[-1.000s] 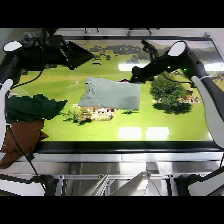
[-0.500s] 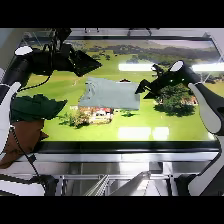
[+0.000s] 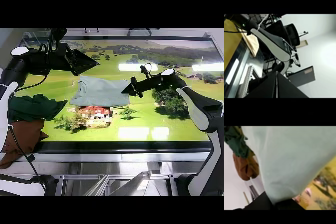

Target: Fold the shirts.

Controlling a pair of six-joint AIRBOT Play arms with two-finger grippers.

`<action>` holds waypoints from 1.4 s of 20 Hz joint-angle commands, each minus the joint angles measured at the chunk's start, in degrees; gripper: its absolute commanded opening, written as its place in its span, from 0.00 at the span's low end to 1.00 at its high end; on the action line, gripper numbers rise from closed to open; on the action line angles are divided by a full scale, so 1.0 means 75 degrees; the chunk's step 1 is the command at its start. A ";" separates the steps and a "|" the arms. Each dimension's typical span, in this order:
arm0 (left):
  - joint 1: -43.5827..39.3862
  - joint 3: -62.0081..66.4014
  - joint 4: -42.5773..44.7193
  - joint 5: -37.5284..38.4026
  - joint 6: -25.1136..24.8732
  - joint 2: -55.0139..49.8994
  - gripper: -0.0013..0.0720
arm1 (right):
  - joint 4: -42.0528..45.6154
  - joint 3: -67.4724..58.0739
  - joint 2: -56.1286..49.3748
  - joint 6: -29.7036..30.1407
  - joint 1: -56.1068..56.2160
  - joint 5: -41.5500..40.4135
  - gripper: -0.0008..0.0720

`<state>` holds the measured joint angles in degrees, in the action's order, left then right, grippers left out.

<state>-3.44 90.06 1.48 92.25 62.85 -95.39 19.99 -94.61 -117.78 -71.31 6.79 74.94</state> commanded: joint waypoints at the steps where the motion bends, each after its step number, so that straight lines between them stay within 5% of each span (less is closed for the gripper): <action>1: 0.0009 -0.0003 0.0000 0.0157 -0.0003 0.0000 0.03 | -0.0420 -0.0012 0.0947 0.0487 -0.0146 0.0490 0.03; 6: 0.0009 -0.0003 0.0000 0.0201 -0.0003 0.0000 0.03 | 0.1300 -0.0009 0.3258 -0.0012 -0.1195 0.0525 0.03; 10: 0.0009 -0.0003 0.0000 0.0242 0.0000 0.0000 0.03 | 0.1824 -0.0015 0.4657 -0.0498 -0.3442 -0.0052 0.03; 14: 0.0009 -0.0003 0.0009 0.0251 -0.0003 -0.0003 0.03 | 0.1798 -0.0146 0.4803 -0.0664 -0.6260 -0.1367 0.03; 20: 0.0009 -0.0006 0.0023 0.0239 -0.0003 -0.0003 0.03 | 0.2398 -0.0737 0.4068 -0.0670 -0.9200 -0.0694 0.03; 25: -0.0050 -0.0006 0.0070 0.0224 -0.0003 -0.0003 0.03 | 0.5942 -0.0737 0.3491 -0.0676 -1.0057 0.1559 0.03; 28: -0.0198 -0.0006 0.0085 0.0245 -0.0006 -0.0003 0.03 | 0.7764 -0.0530 0.3372 -0.1746 -1.0083 0.1912 0.03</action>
<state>-4.12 90.04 1.91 93.95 62.83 -95.39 62.24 -99.42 -91.20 -79.07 -67.26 83.31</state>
